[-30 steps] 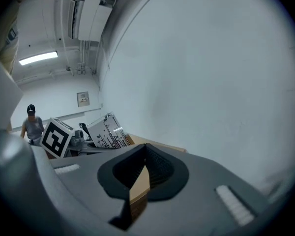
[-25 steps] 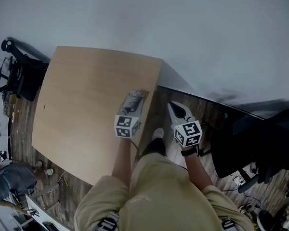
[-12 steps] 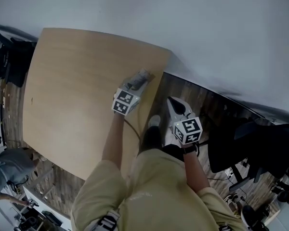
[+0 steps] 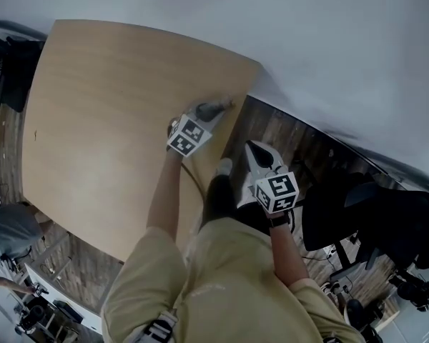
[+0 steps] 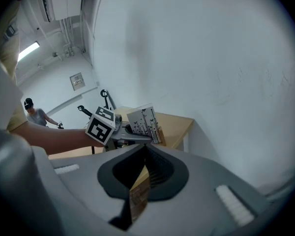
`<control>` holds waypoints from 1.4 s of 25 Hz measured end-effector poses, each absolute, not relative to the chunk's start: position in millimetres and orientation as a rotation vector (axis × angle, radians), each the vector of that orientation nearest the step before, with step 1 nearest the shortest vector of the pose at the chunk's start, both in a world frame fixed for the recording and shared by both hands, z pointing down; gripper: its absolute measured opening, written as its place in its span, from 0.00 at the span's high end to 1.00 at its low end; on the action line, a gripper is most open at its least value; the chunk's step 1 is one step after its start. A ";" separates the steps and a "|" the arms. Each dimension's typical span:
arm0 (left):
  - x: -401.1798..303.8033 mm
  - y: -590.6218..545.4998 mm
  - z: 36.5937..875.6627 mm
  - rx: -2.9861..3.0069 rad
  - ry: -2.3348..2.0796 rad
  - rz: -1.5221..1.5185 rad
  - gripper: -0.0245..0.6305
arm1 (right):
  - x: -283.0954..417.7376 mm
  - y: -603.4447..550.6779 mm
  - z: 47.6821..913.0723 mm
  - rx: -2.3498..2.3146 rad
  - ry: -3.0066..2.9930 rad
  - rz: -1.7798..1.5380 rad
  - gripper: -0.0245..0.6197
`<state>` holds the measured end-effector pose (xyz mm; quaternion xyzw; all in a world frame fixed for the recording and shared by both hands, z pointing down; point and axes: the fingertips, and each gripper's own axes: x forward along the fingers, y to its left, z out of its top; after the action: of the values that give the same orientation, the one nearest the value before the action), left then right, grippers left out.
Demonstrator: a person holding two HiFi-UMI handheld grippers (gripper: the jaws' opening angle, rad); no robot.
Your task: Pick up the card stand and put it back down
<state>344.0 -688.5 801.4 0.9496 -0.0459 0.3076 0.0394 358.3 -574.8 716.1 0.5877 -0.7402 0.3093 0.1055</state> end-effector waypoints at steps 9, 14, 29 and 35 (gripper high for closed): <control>302.2 -680.7 769.5 2.857 -0.500 0.926 0.52 | 358.9 -553.4 690.5 1.698 -2.258 0.812 0.96; 270.5 -625.7 703.5 2.824 -0.761 0.785 0.53 | 396.6 -517.6 655.1 1.830 -2.257 0.766 0.96; 289.5 -363.0 522.2 2.854 -1.120 0.274 0.91 | 394.2 -327.8 523.6 1.862 -2.450 0.378 0.96; 272.2 -315.8 501.8 2.802 -1.320 0.187 0.96 | 372.5 -286.0 502.8 1.793 -2.474 0.260 0.96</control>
<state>272.2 -315.8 501.8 0.9028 -0.4254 0.0602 0.0191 372.5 -286.0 502.8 0.5844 -0.8062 0.0846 0.0378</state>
